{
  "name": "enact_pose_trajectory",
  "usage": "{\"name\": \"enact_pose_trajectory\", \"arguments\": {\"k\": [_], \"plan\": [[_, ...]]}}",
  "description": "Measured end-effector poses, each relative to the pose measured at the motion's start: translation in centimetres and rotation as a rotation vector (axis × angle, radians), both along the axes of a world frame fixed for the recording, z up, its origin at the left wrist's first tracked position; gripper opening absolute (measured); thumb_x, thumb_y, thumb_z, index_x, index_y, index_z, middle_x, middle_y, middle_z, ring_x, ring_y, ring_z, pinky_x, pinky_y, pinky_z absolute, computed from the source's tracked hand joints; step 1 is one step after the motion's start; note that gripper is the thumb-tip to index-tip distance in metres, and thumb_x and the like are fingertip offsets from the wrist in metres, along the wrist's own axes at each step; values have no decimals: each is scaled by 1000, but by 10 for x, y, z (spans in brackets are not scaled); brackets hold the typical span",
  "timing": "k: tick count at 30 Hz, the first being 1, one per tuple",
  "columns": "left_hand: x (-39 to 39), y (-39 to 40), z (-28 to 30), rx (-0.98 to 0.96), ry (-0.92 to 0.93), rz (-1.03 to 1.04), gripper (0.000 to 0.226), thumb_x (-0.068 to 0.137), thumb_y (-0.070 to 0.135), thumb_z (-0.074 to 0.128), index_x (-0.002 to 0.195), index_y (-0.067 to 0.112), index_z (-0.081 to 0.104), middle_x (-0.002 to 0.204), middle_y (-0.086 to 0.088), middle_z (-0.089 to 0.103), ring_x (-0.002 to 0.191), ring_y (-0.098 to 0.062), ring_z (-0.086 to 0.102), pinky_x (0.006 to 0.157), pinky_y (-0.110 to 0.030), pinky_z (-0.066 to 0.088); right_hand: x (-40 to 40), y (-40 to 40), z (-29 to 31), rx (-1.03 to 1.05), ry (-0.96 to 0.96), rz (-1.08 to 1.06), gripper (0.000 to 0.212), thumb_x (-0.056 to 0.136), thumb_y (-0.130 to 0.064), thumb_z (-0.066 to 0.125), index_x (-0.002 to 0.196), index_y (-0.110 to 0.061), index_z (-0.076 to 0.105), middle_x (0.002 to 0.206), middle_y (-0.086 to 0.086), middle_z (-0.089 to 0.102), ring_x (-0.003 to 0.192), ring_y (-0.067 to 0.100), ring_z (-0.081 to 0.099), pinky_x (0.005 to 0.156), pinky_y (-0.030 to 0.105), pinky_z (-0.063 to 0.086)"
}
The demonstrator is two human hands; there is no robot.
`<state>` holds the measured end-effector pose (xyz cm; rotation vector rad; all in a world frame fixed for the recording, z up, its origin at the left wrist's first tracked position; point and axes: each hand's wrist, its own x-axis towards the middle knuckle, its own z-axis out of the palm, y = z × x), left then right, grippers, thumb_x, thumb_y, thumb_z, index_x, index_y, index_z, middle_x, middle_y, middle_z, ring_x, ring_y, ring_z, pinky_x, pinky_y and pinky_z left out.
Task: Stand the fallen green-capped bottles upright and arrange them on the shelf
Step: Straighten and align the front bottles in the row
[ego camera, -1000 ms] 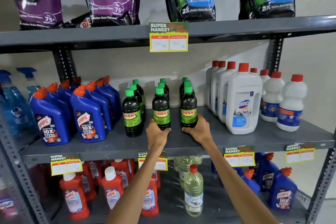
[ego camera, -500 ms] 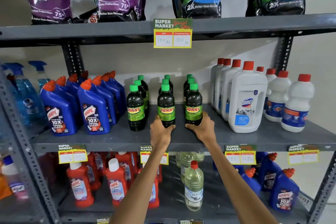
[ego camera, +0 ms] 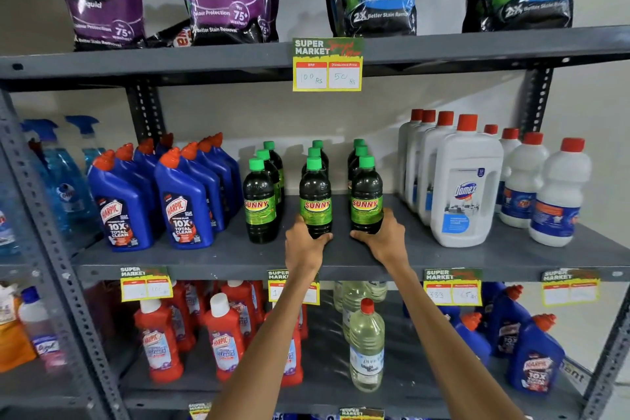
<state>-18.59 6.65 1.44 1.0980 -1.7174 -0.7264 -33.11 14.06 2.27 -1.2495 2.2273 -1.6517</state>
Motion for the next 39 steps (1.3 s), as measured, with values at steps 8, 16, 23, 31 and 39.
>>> {"name": "enact_pose_trajectory", "arguments": {"k": [8, 16, 23, 31, 39], "plan": [[1, -1, -1, -8, -20, 0, 56, 70, 27, 86, 114, 9, 58, 107, -9, 71, 98, -27, 67, 79, -37, 56, 0, 0, 0, -5, 5, 4, 69, 66, -23, 88, 121, -4, 51, 120, 14, 65, 117, 30, 57, 83, 22, 36], [0, -3, -2, -10, -26, -3, 58, 70, 27, 86, 117, 8, 58, 110, -10, 71, 101, -27, 67, 82, -38, 55, -4, -2, -4, 7, 26, 11, 70, 66, -25, 87, 122, -4, 50, 121, 14, 64, 118, 31, 56, 90, 30, 43], [1, -5, -2, 3, -20, -39, 57, 73, 23, 85, 119, 7, 56, 115, -11, 68, 108, -28, 64, 86, -34, 50, -9, -7, -5, 76, 76, 82, 66, 72, -26, 82, 126, -7, 49, 124, 12, 62, 119, 32, 56, 93, 33, 43], [1, -5, -2, 10, -31, -41, 54, 75, 22, 83, 118, 7, 54, 114, -12, 68, 107, -29, 64, 81, -30, 46, -13, -11, -7, 89, 68, 130, 60, 73, -21, 79, 126, -11, 53, 123, 10, 64, 115, 29, 59, 88, 28, 42], [1, -4, -2, 2, -25, -45, 55, 75, 21, 83, 119, 6, 55, 115, -13, 68, 108, -29, 64, 83, -30, 47, -14, -13, -10, 89, 66, 119, 64, 75, -23, 79, 129, -10, 50, 126, 10, 63, 118, 29, 57, 91, 30, 43]]}}
